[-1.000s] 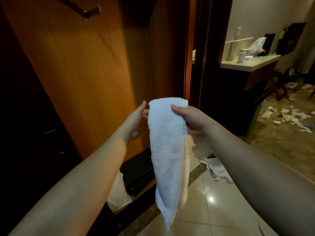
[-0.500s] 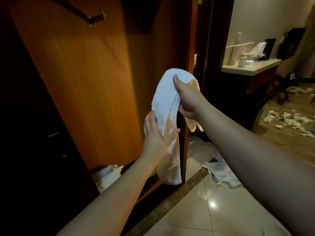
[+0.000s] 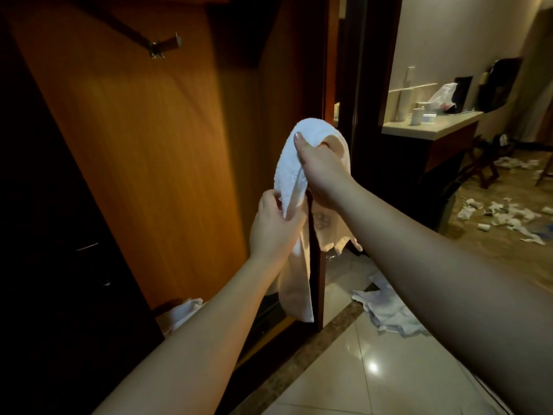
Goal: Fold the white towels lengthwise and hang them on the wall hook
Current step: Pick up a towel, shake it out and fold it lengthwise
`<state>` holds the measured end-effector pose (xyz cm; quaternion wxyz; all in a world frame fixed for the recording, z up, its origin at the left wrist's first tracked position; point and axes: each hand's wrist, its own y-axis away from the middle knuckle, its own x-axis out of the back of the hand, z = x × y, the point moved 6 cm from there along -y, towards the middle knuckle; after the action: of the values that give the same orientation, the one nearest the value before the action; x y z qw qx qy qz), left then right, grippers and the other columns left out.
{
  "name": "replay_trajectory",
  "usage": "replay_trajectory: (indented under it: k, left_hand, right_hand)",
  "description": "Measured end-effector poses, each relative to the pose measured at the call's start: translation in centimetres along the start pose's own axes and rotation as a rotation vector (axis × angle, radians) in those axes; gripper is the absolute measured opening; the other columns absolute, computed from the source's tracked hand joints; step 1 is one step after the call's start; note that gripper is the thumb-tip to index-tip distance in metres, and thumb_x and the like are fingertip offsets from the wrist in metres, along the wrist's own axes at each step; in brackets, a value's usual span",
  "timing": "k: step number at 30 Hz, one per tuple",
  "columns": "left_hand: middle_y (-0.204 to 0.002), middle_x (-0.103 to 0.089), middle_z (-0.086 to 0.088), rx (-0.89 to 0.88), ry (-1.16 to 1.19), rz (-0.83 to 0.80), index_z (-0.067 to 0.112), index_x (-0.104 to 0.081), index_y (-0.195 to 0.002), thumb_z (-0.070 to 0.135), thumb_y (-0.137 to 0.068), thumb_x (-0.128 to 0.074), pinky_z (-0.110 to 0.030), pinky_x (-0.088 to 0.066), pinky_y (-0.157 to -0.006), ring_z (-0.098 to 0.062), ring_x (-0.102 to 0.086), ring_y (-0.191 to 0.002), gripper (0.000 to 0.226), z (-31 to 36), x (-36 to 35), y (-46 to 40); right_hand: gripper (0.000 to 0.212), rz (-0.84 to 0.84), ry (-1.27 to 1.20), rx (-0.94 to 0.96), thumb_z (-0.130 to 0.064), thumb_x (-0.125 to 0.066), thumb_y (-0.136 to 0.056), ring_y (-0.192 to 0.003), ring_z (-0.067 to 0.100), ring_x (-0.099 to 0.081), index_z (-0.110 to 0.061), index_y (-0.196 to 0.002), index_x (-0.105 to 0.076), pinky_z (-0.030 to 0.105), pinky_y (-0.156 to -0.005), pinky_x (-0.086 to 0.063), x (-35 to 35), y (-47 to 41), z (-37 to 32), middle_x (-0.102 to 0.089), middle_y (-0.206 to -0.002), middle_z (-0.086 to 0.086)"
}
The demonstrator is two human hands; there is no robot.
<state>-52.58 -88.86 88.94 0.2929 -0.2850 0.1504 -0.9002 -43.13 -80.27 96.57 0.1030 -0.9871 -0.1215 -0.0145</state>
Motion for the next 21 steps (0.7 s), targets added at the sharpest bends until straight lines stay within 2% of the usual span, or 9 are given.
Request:
replay_trajectory:
  k: [2,6,8,10,12,15,17,19,21]
  left_hand:
    - [-0.121,-0.059,0.002,0.030,-0.070,-0.024,0.022,-0.046,-0.131,0.033,-0.090,-0.066,-0.026,-0.057,-0.070,-0.009,-0.063,-0.093,0.047,-0.6,0.0,-0.3]
    - [-0.142,-0.046,0.002,-0.020,-0.126,-0.041,0.019,-0.036,-0.145,0.050,-0.088,-0.067,-0.037,-0.056,-0.092,-0.014,-0.052,-0.121,0.072,0.4,-0.9,0.5]
    - [-0.137,-0.051,0.000,-0.031,-0.138,-0.040,0.019,-0.039,-0.142,0.040,-0.090,-0.067,-0.038,-0.059,-0.086,-0.014,-0.059,-0.113,0.063,0.7,-1.2,0.4]
    - [-0.117,-0.060,0.000,-0.001,-0.141,-0.010,0.024,-0.048,-0.124,0.025,-0.091,-0.065,-0.035,-0.062,-0.073,-0.010,-0.064,-0.089,0.037,-0.1,-0.8,-0.1]
    - [-0.104,-0.060,0.003,0.018,-0.166,0.020,0.024,-0.051,-0.108,0.019,-0.091,-0.065,-0.032,-0.061,-0.067,-0.009,-0.063,-0.080,0.022,-1.5,-0.3,-0.7]
    - [-0.100,-0.056,0.003,0.060,-0.245,-0.010,0.022,-0.054,-0.098,0.018,-0.092,-0.064,-0.028,-0.056,-0.061,-0.010,-0.060,-0.077,0.012,-4.7,-0.1,-1.1]
    - [-0.097,-0.055,0.003,0.115,-0.286,-0.029,0.022,-0.057,-0.090,0.019,-0.092,-0.062,-0.032,-0.057,-0.063,-0.013,-0.060,-0.076,0.006,-7.4,0.0,-1.1]
    - [-0.094,-0.053,0.005,0.146,-0.362,-0.004,0.022,-0.057,-0.086,0.023,-0.091,-0.061,-0.038,-0.058,-0.072,-0.016,-0.059,-0.083,0.007,-9.7,0.5,-1.0]
    - [-0.093,-0.051,0.007,0.149,-0.453,0.021,0.026,-0.053,-0.087,0.026,-0.090,-0.063,-0.036,-0.055,-0.077,-0.016,-0.054,-0.090,0.010,-11.3,1.0,-0.7]
  right_hand:
    - [0.079,0.031,0.043,0.027,-0.065,-0.046,-0.096,-0.125,0.032,-0.056,-0.007,-0.148,-0.038,0.049,-0.105,-0.049,0.6,-0.1,-0.3,-0.056,-0.137,0.012]
    - [0.073,0.105,0.160,0.063,-0.065,-0.043,-0.097,-0.110,0.026,-0.061,-0.006,-0.140,-0.046,0.044,-0.097,-0.053,1.3,0.0,-0.4,-0.061,-0.113,0.005]
    - [0.071,0.128,0.218,0.082,-0.064,-0.042,-0.098,-0.110,0.027,-0.060,-0.005,-0.137,-0.049,0.043,-0.096,-0.053,1.4,0.2,-0.4,-0.059,-0.110,0.002]
    - [0.071,0.142,0.219,0.084,-0.063,-0.040,-0.099,-0.112,0.029,-0.060,-0.003,-0.138,-0.050,0.045,-0.098,-0.052,1.7,0.1,-0.5,-0.059,-0.125,0.006]
    - [0.073,0.182,0.236,0.084,-0.062,-0.038,-0.101,-0.106,0.025,-0.060,-0.003,-0.142,-0.047,0.041,-0.091,-0.051,2.4,-0.2,-0.9,-0.057,-0.133,0.011]
    - [0.069,0.227,0.204,0.083,-0.060,-0.039,-0.102,-0.081,0.015,-0.062,-0.003,-0.140,-0.049,0.030,-0.066,-0.046,3.7,-0.9,-1.1,-0.065,-0.100,0.005]
    - [0.064,0.277,0.164,0.048,-0.059,-0.041,-0.101,-0.071,0.013,-0.059,-0.005,-0.134,-0.053,0.028,-0.057,-0.041,4.5,-1.2,-1.0,-0.059,-0.081,-0.002]
    - [0.062,0.317,0.129,-0.001,-0.059,-0.043,-0.100,-0.073,0.015,-0.061,-0.009,-0.135,-0.054,0.029,-0.057,-0.041,5.2,-1.3,-0.7,-0.059,-0.082,-0.003]
    - [0.058,0.329,0.049,-0.061,-0.058,-0.045,-0.099,-0.080,0.019,-0.067,-0.013,-0.135,-0.054,0.034,-0.066,-0.053,5.6,-1.5,-0.2,-0.065,-0.087,-0.002]
